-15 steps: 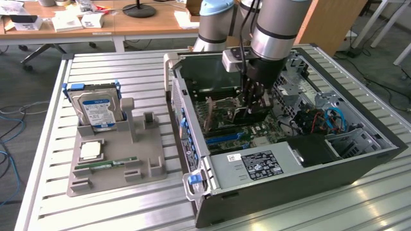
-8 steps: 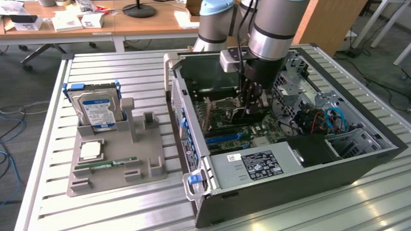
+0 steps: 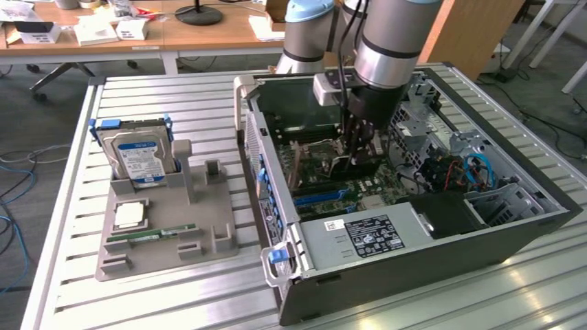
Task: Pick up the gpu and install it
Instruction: 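Insert the gpu into the slot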
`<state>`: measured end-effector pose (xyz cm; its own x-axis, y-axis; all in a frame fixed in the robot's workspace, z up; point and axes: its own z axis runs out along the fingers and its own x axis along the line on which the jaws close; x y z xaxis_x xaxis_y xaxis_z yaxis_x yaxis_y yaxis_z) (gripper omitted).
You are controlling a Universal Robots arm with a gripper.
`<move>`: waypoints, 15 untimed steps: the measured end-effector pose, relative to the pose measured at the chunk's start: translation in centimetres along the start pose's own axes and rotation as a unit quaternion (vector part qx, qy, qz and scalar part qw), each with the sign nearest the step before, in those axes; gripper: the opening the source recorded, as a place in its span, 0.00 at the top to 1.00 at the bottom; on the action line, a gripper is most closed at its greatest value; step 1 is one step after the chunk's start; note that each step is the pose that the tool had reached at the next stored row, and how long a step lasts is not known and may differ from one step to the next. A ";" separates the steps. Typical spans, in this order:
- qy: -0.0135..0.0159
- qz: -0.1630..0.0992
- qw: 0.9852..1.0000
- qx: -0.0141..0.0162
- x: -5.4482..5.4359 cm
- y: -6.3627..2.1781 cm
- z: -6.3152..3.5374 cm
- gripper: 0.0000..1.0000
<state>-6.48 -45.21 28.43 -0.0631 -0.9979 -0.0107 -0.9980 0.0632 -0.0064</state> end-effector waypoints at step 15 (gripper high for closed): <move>-0.001 0.000 1.000 0.001 1.0 0.21 -0.01 0.74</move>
<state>-6.75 -46.17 28.43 -0.0627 -0.9980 -0.0119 -0.9980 0.0629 -0.0091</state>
